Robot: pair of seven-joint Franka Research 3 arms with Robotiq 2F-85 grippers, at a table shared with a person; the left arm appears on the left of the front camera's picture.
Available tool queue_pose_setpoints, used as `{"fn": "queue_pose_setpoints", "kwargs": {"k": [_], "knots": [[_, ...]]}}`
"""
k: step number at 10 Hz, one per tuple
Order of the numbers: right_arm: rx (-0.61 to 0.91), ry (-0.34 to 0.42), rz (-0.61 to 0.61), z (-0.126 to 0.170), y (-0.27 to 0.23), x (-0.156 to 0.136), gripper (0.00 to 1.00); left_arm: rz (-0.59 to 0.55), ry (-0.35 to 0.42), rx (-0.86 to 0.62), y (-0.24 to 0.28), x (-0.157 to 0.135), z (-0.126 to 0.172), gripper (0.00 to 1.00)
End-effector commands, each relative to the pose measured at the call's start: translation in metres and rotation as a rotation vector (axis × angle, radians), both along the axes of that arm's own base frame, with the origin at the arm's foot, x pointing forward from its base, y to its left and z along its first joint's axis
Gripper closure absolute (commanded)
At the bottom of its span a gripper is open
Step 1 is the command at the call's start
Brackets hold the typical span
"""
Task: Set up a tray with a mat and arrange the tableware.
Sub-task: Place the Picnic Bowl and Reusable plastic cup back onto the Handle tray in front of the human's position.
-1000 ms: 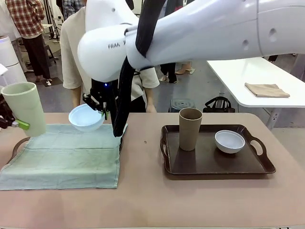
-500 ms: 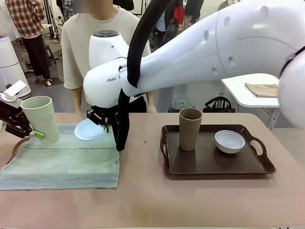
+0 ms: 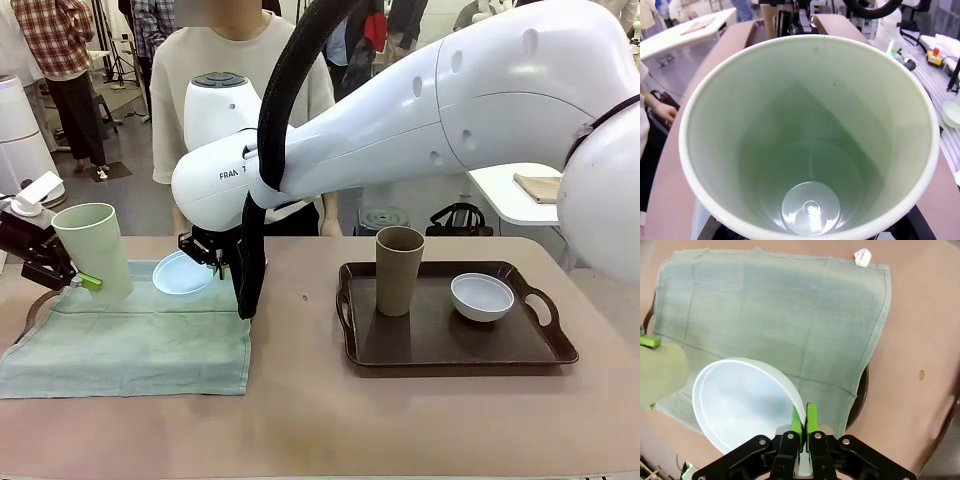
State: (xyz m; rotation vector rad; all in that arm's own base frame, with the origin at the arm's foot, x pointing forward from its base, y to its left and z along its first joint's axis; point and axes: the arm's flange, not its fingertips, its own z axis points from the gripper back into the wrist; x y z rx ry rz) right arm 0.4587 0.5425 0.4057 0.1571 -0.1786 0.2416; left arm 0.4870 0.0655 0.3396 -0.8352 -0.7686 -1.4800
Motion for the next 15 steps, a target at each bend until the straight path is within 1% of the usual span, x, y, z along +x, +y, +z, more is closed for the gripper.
{"fn": "queue_pose_setpoints", "kwargs": {"k": [1, 2, 4, 7, 9, 12, 13, 14, 15], "knots": [[-0.001, 0.014, 0.008, -0.007, 0.002, 0.002, 0.96, -0.065, -0.076, -0.012, -0.004, 0.0, -0.01, 0.19], [0.0, 0.026, -0.001, -0.017, 0.001, 0.008, 0.96, -0.078, -0.118, 0.001, -0.01, 0.002, -0.014, 0.19], [0.021, 0.048, -0.026, -0.031, 0.0, 0.013, 0.96, -0.095, -0.163, 0.004, -0.02, 0.0, -0.026, 0.19], [0.008, 0.061, -0.012, -0.051, 0.006, 0.017, 0.96, -0.1, -0.154, 0.02, -0.026, 0.005, -0.039, 0.19], [-0.004, 0.073, -0.014, -0.063, 0.01, 0.02, 0.96, -0.095, -0.159, 0.018, -0.027, 0.014, -0.048, 0.19], [-0.011, 0.075, -0.005, -0.075, 0.012, 0.02, 0.96, -0.085, -0.146, 0.011, -0.027, 0.023, -0.055, 0.19], [-0.001, 0.097, 0.0, -0.079, 0.012, 0.021, 0.68, -0.081, -0.139, 0.007, -0.027, 0.023, -0.056, 0.0], [-0.002, 0.102, -0.001, -0.078, 0.012, 0.023, 0.36, -0.082, -0.125, 0.005, -0.027, 0.025, -0.054, 0.0], [-0.015, 0.1, -0.002, -0.076, 0.011, 0.02, 0.08, -0.075, -0.118, 0.005, -0.028, 0.023, -0.054, 0.0]]}}
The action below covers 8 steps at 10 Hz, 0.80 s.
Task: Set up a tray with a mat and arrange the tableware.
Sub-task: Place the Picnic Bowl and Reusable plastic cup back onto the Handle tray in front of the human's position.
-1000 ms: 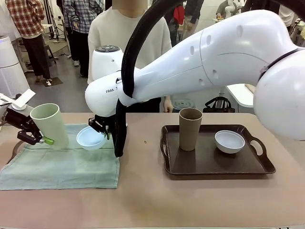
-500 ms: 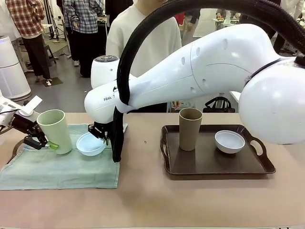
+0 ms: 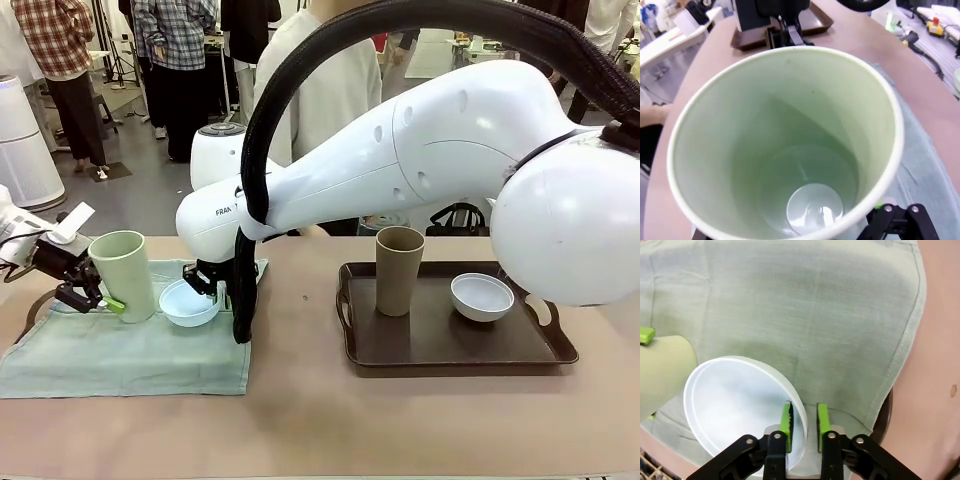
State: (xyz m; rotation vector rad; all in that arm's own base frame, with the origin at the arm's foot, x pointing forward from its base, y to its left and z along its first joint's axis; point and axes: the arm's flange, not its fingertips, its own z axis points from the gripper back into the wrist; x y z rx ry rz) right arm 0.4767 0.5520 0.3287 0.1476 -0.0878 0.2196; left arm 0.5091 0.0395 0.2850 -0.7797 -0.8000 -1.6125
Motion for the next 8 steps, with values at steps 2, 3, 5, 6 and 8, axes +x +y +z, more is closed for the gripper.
{"fn": "queue_pose_setpoints", "kwargs": {"k": [2, 3, 5, 6, 8], "knots": [[0.05, 0.029, 0.021, 0.017, -0.004, -0.002, 0.0, 0.021, 0.014, -0.009, 0.001, 0.002, 0.003, 0.0], [0.071, 0.007, 0.023, 0.032, -0.007, -0.005, 0.0, 0.05, 0.019, 0.013, 0.005, 0.004, 0.007, 0.0], [0.113, -0.039, 0.028, 0.063, -0.023, -0.016, 0.0, 0.116, 0.064, 0.125, 0.015, 0.001, 0.019, 0.0], [0.12, -0.07, 0.017, 0.078, -0.036, -0.024, 0.0, 0.182, 0.093, 0.211, 0.02, -0.004, 0.03, 0.0], [0.121, -0.104, 0.007, 0.098, -0.052, -0.037, 0.0, 0.277, 0.131, 0.347, 0.027, -0.014, 0.054, 0.0]]}}
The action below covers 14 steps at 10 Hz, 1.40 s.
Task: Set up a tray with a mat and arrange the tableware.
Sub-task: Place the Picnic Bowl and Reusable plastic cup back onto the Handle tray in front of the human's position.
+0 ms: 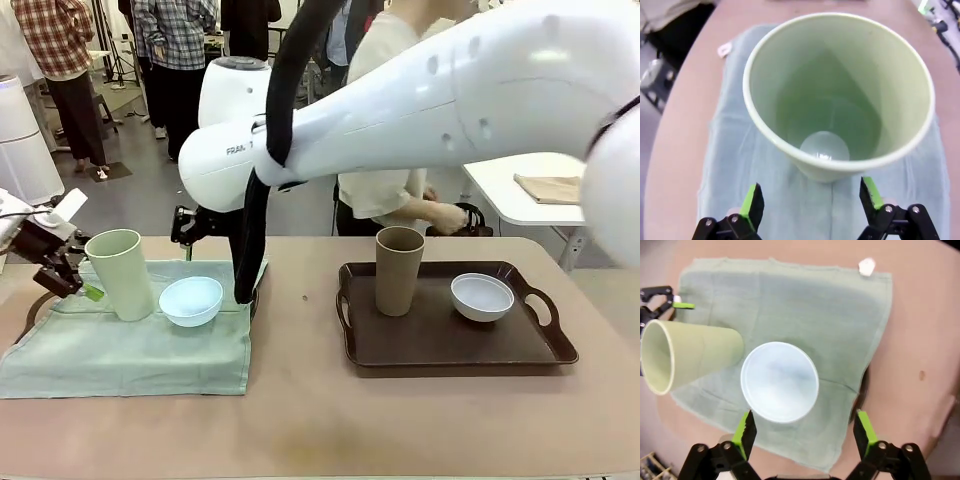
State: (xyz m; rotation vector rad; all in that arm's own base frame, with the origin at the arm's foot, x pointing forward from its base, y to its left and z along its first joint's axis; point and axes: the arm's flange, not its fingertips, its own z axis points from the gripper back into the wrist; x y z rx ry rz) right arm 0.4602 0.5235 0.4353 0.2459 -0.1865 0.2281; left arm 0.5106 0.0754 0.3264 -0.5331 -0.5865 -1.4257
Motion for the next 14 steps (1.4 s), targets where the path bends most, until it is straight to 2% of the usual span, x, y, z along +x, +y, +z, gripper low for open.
{"fn": "queue_pose_setpoints", "kwargs": {"k": [1, 2, 3, 4, 5, 7, 10, 12, 13, 14], "knots": [[0.007, -0.035, -0.007, 0.001, -0.031, -0.028, 0.0, 0.083, 0.093, 0.145, -0.011, -0.024, 0.028, 0.0], [-0.003, -0.049, -0.022, 0.01, -0.04, -0.033, 0.0, 0.135, 0.119, 0.221, -0.018, -0.034, 0.045, 0.0], [-0.026, -0.051, -0.034, 0.019, -0.05, -0.041, 0.0, 0.238, 0.154, 0.286, -0.03, -0.049, 0.064, 0.0], [-0.048, -0.048, -0.048, 0.028, -0.06, -0.048, 0.0, 0.341, 0.153, 0.335, -0.041, -0.062, 0.08, 0.0], [-0.073, -0.053, -0.07, 0.04, -0.07, -0.053, 0.0, 0.5, 0.135, 0.336, -0.054, -0.069, 0.1, 0.0], [-0.099, -0.04, -0.111, 0.067, -0.093, -0.064, 0.0, 0.646, 0.165, 0.393, -0.089, -0.084, 0.149, 0.0], [-0.18, -0.017, -0.161, 0.104, -0.126, -0.085, 0.0, 0.759, 0.182, 0.439, -0.133, -0.089, 0.214, 0.0], [-0.232, -0.007, -0.241, 0.124, -0.15, -0.093, 0.0, 0.811, 0.217, 0.414, -0.165, -0.082, 0.224, 0.0], [-0.257, 0.013, -0.241, 0.123, -0.151, -0.085, 0.0, 0.771, 0.163, 0.418, -0.138, -0.096, 0.218, 0.0], [-0.21, -0.013, -0.188, 0.126, -0.143, -0.087, 0.0, 0.771, 0.163, 0.418, -0.138, -0.096, 0.218, 0.0]]}}
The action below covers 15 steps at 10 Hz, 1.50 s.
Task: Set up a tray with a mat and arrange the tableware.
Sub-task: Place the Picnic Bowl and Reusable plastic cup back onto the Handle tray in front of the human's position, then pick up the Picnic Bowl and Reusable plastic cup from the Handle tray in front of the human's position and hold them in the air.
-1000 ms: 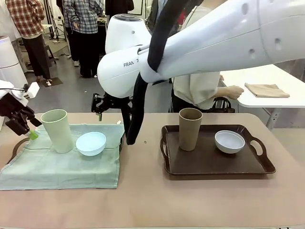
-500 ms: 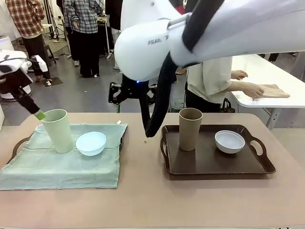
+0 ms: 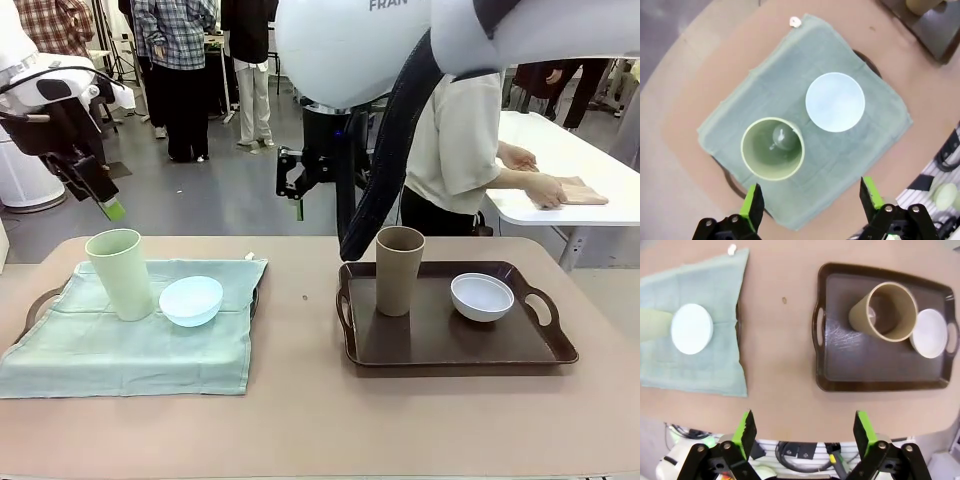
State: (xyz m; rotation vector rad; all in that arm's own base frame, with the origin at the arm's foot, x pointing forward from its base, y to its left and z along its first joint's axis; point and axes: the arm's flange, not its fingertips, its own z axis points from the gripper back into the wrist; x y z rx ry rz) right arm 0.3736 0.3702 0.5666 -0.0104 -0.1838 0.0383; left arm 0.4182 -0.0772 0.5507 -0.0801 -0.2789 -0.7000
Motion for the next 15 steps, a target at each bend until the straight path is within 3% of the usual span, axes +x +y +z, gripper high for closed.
{"fn": "queue_pose_setpoints", "kwargs": {"k": [1, 10, 11, 12, 13, 15], "knots": [[0.026, -0.011, 0.026, -0.005, 0.011, 0.0, 0.0, -0.02, -0.02, 0.018, 0.014, -0.003, -0.006, 0.0], [0.026, -0.011, 0.026, -0.005, 0.011, 0.0, 0.0, -0.02, -0.02, 0.018, 0.014, -0.003, -0.006, 0.0], [0.012, -0.011, 0.02, -0.004, 0.011, -0.002, 0.0, -0.012, 0.001, 0.001, 0.012, -0.001, -0.004, 0.0], [0.007, -0.03, 0.116, -0.017, -0.007, -0.01, 0.0, 0.05, 0.042, -0.007, 0.008, -0.005, -0.009, 0.0], [0.024, -0.026, 0.118, -0.026, -0.028, -0.019, 0.0, 0.123, 0.093, -0.028, 0.007, -0.013, -0.016, 0.0], [0.007, -0.066, 0.079, -0.032, -0.067, -0.049, 0.0, 0.192, 0.196, -0.022, -0.004, -0.048, -0.021, 0.0]]}}
